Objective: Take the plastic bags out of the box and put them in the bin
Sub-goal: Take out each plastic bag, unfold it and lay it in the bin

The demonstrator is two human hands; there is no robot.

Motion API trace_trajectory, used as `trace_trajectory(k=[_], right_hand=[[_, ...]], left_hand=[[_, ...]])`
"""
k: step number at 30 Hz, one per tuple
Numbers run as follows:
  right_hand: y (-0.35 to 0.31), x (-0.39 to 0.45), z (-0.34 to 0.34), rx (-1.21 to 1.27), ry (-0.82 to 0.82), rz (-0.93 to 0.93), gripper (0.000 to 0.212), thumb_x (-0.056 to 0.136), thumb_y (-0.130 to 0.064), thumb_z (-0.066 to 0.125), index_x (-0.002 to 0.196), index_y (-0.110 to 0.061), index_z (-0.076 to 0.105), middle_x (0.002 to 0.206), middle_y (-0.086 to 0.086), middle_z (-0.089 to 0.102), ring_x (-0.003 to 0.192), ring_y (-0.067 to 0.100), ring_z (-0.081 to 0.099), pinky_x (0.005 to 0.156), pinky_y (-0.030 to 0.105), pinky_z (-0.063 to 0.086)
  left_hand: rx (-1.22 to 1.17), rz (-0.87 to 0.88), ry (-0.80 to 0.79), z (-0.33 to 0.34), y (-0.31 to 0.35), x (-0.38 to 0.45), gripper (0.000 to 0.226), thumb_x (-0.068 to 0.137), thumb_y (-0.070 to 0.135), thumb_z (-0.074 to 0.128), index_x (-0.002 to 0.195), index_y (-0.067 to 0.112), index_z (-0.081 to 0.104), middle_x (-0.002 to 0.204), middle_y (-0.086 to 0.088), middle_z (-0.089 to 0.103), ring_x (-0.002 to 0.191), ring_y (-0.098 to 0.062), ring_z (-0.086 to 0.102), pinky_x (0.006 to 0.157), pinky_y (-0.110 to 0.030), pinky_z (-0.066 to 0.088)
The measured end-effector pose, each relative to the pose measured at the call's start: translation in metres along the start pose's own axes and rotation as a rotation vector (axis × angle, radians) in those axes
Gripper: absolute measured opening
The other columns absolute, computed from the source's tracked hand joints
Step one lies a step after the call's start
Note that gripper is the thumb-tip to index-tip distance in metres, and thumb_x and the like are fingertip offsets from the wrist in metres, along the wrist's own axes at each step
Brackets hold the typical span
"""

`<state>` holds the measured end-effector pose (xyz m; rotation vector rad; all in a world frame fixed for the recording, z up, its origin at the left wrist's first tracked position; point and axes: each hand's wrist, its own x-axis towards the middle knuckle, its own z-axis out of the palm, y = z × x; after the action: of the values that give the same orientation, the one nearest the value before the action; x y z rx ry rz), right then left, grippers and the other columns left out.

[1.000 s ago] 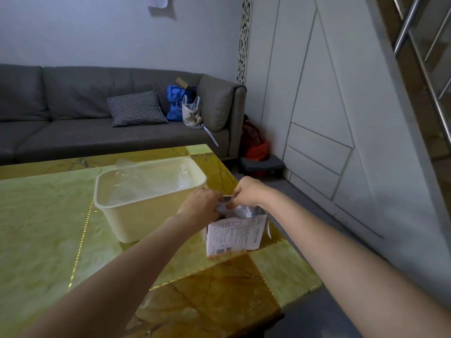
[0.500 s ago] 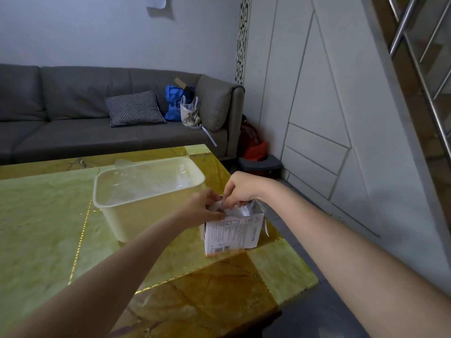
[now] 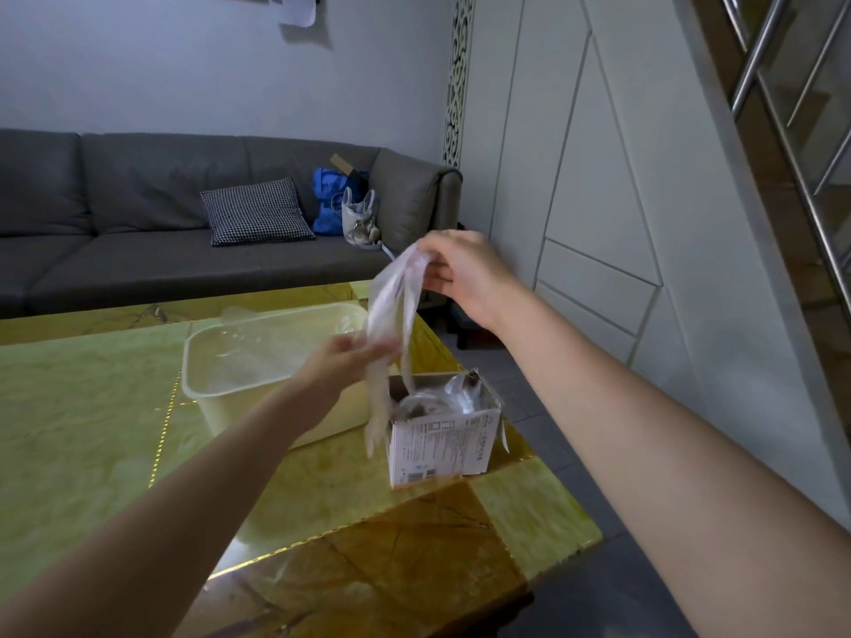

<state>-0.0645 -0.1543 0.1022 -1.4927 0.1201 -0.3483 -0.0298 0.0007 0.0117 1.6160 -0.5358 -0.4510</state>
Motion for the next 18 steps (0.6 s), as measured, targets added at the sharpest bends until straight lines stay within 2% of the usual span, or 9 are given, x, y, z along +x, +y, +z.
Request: trace_trajectory(k=[2, 5, 7, 12, 15, 18], right_hand=[[0.007, 0.004, -0.007, 0.051, 0.136, -0.006, 0.019, 0.089, 0.002, 0.051, 0.072, -0.008, 0.053, 0.071, 0.01, 0.056, 0.065, 0.021, 0.055, 0.062, 0.027, 0.051], [0.016, 0.008, -0.015, -0.002, 0.188, 0.001, 0.022, 0.087, 0.008, 0.05, 0.08, -0.012, 0.049, 0.089, 0.018, 0.062, 0.069, 0.02, 0.059, 0.058, 0.025, 0.051], [0.021, 0.008, -0.016, -0.085, 0.148, 0.024, 0.03, 0.087, 0.014, 0.046, 0.085, -0.016, 0.045, 0.099, 0.02, 0.064, 0.066, 0.017, 0.06, 0.05, 0.021, 0.046], [0.035, 0.009, -0.002, -0.078, -0.106, 0.068, 0.034, 0.088, 0.018, 0.038, 0.078, -0.012, 0.05, 0.097, 0.019, 0.064, 0.063, 0.02, 0.06, 0.043, 0.019, 0.04], [0.043, 0.014, 0.013, -0.113, -0.159, 0.103, 0.03, 0.089, 0.016, 0.039, 0.083, -0.004, 0.061, 0.089, 0.013, 0.066, 0.056, 0.011, 0.062, 0.046, 0.016, 0.042], [0.054, 0.027, 0.037, -0.15, -0.131, 0.149, 0.025, 0.089, 0.015, 0.044, 0.104, 0.005, 0.062, 0.096, 0.015, 0.067, 0.051, 0.007, 0.062, 0.046, 0.014, 0.042]], left_hand=[[-0.091, 0.015, 0.09, -0.012, 0.006, 0.0, 0.025, 0.084, 0.027, 0.06, 0.098, 0.007, 0.066, 0.102, -0.004, 0.068, 0.1, -0.02, 0.06, 0.083, -0.028, 0.045], [-0.278, 0.015, 0.212, -0.03, 0.014, 0.002, 0.015, 0.092, 0.024, 0.052, 0.095, 0.013, 0.061, 0.099, 0.003, 0.064, 0.097, -0.01, 0.059, 0.093, -0.028, 0.038], [-0.399, 0.006, 0.27, -0.04, 0.019, 0.004, 0.012, 0.091, 0.028, 0.054, 0.086, 0.018, 0.059, 0.094, 0.004, 0.064, 0.093, -0.009, 0.06, 0.087, -0.027, 0.042], [-0.511, -0.058, 0.529, -0.067, 0.016, 0.015, 0.01, 0.088, 0.016, 0.06, 0.08, 0.013, 0.054, 0.072, -0.001, 0.053, 0.064, -0.008, 0.049, 0.062, -0.021, 0.042], [-0.401, -0.106, 0.637, -0.082, 0.011, 0.017, 0.015, 0.087, 0.018, 0.061, 0.075, 0.014, 0.053, 0.064, 0.0, 0.047, 0.055, -0.008, 0.041, 0.055, -0.02, 0.036], [-0.312, -0.118, 0.734, -0.106, 0.006, 0.019, 0.02, 0.086, 0.021, 0.063, 0.072, 0.014, 0.05, 0.061, -0.001, 0.044, 0.051, -0.01, 0.037, 0.049, -0.021, 0.032]])
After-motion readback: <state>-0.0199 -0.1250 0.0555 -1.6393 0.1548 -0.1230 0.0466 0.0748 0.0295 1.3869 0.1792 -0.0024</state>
